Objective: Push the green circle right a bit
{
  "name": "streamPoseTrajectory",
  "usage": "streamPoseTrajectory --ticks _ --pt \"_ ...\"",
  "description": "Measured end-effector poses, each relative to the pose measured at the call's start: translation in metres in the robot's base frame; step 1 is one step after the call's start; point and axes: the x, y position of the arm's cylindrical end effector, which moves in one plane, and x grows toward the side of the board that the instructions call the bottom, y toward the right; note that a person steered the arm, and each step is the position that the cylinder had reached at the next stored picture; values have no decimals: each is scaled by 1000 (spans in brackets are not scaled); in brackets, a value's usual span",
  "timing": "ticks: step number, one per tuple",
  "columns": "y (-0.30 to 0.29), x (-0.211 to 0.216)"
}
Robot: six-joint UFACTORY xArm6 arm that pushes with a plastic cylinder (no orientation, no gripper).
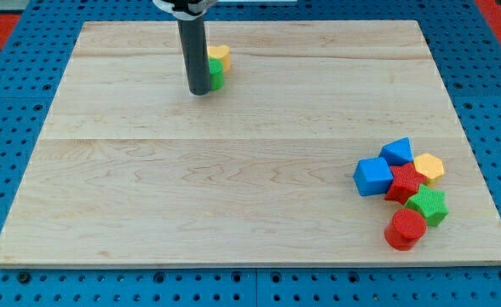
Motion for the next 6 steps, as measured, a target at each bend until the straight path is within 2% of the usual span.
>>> streamPoseTrajectory --ticks 3,5,6 --pt "-22 -38" --pt "9 -38" --pt "-6 -38"
